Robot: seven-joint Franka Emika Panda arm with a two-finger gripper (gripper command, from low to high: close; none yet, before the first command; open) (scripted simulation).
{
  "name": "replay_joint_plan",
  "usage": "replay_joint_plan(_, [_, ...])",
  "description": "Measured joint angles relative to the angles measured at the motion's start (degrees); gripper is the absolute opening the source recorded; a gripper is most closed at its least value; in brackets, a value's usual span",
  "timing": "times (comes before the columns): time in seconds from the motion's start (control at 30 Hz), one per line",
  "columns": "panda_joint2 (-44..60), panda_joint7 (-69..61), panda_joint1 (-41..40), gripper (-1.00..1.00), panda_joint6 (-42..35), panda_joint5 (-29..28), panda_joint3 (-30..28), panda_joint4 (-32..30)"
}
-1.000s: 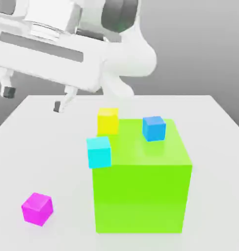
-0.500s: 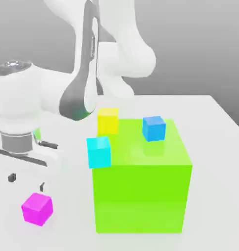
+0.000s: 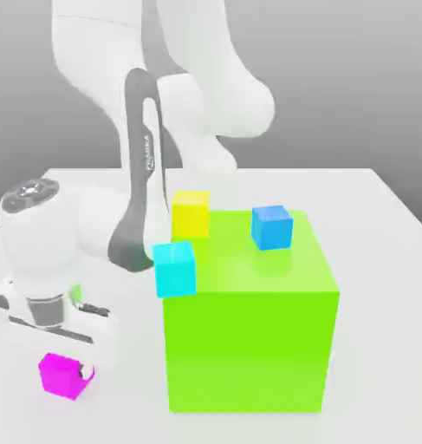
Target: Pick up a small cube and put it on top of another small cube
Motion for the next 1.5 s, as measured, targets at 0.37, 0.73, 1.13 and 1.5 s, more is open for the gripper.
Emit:
replay_joint_plan(0.37, [-16.97, 16.43, 3.18, -1.0, -15.79, -15.94, -2.67, 4.44])
replay_joint_plan(0.73, [-34.97, 34.26, 10.66, -1.0, -33.89, -13.95, 5.6, 4.15])
replay_joint_plan(1.13, [-54.03, 44.56, 23.36, -1.0, -50.5, 3.91, 13.78, -2.4])
replay_joint_plan(1.5, [-56.41, 44.42, 27.59, 1.0, -45.35, 9.33, 16.02, -10.65])
